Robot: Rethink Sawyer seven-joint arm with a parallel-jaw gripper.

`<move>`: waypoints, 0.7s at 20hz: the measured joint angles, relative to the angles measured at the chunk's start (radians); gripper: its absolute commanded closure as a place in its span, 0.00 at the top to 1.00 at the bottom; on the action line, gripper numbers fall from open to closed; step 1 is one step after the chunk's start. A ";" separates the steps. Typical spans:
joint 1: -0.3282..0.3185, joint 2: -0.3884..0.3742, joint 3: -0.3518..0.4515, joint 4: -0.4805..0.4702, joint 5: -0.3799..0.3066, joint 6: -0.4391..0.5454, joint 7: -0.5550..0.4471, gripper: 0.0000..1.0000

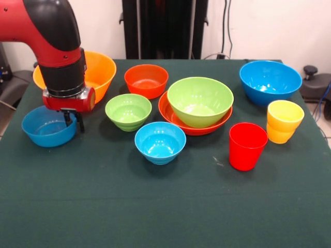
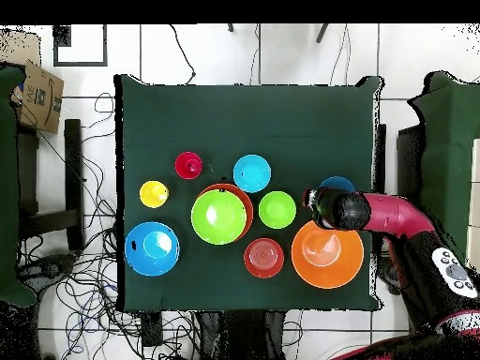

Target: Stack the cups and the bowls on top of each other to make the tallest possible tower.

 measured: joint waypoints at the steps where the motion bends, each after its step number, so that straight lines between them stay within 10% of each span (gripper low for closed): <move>1: 0.001 0.000 0.000 0.000 0.000 0.000 0.000 0.00; 14: 0.023 -0.052 0.000 0.017 0.003 0.000 0.000 0.00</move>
